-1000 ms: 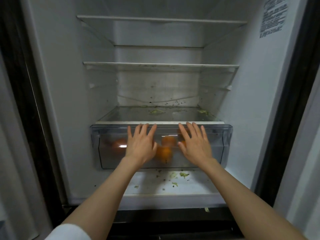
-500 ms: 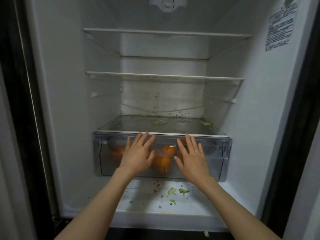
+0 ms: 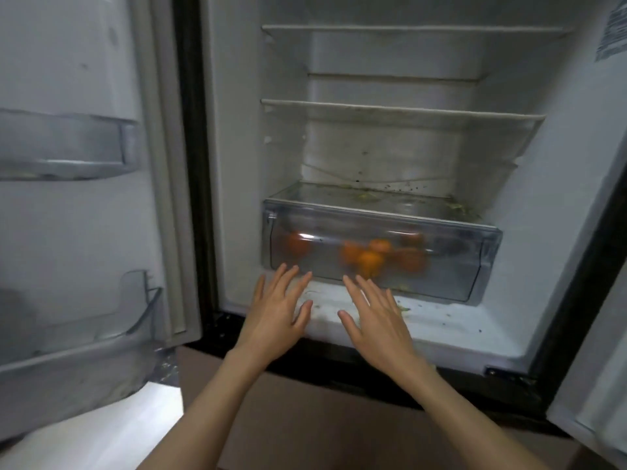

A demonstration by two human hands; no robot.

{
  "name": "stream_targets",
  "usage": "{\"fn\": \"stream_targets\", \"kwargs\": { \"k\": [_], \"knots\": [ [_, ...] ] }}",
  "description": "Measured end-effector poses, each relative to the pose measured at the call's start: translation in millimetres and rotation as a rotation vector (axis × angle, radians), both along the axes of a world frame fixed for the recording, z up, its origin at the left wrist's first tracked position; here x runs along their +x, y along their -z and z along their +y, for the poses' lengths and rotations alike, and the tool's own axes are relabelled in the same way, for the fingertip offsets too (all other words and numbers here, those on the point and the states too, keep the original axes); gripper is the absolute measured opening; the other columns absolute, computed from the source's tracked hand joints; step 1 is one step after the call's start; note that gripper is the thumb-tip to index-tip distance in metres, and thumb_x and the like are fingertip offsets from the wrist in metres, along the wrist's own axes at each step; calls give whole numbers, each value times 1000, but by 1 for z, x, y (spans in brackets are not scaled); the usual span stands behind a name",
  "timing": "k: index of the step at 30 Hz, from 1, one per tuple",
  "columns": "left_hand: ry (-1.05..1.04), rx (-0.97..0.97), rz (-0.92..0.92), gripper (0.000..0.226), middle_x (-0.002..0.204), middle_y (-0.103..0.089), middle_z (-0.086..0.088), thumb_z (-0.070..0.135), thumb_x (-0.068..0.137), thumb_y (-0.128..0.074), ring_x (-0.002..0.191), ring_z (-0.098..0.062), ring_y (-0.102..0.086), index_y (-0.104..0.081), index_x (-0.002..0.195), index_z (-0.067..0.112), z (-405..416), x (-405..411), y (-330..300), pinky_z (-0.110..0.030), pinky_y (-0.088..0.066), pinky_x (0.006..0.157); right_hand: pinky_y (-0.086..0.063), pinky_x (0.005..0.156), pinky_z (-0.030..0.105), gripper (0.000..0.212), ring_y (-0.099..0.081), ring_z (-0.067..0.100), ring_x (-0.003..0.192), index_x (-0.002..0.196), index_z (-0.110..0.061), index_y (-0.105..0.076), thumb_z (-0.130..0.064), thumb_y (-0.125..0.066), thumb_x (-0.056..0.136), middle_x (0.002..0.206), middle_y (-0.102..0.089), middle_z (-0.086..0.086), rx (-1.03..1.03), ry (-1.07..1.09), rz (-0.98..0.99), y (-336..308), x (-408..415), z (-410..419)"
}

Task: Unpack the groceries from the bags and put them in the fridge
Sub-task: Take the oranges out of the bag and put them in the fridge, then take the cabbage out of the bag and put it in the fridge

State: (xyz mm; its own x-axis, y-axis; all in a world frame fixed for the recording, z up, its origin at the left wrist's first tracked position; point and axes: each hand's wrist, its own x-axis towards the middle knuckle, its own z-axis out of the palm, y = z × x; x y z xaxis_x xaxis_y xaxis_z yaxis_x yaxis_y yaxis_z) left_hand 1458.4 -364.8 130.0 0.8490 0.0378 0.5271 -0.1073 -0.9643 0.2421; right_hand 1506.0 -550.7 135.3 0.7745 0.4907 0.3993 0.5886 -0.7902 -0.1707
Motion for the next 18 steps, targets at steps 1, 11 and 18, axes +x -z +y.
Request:
{"fn": "stream_targets", "kwargs": {
  "k": [1, 11, 18],
  "knots": [
    [-19, -17, 5, 67, 150, -33, -6, 50, 84, -16, 142, -23, -20, -34, 142, 22, 1, -21, 8, -42, -8, 113, 4, 117, 34, 59, -1, 14, 146, 149, -31, -1, -46, -28, 98, 159, -4, -2, 7, -17, 11, 3, -16, 5],
    [-261, -89, 203, 52, 137, -50, -7, 43, 90, -30, 131, -29, -41, -47, 134, 20, 46, -274, 110, -55, -36, 103, 1, 117, 35, 59, -3, 15, 146, 149, -27, -3, -41, -31, 99, 159, -5, 0, -67, -224, 261, 85, -216, 70],
    [-611, -134, 291, 56, 150, -32, -2, 49, 93, -23, 141, -25, -22, -32, 143, 25, 100, -453, 128, -46, -16, 113, -4, 119, 40, 58, -4, 18, 146, 149, -29, -7, -45, -30, 98, 159, -8, -1, -123, -545, 350, 123, -345, 163]
  ]
}}
